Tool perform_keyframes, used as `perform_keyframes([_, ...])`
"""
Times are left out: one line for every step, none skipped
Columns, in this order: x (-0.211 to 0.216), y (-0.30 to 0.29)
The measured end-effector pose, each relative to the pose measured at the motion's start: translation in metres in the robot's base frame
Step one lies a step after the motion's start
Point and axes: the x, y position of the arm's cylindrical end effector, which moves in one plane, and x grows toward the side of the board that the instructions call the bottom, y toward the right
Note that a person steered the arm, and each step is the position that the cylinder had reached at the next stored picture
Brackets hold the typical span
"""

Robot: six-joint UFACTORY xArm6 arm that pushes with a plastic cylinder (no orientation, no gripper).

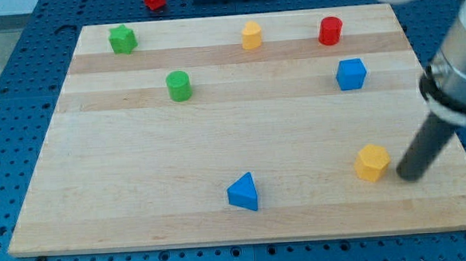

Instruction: Slide yellow hexagon to the bottom right

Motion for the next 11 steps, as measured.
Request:
perform_keyframes([-0.042,-0.005])
perform_keyframes([-0.039,-0.048])
perform_keyframes([-0.008,-0.028])
perform_keyframes([0.017,-0.020])
perform_keyframes([0.002,-0.049])
perform_keyframes([0.001,-0.103])
perform_keyframes([0.010,-0.119])
perform_keyframes([0.040,-0.099])
perform_keyframes([0.062,-0.087])
perform_keyframes([0.050,-0.097])
perform_keyframes([0.000,-0.163])
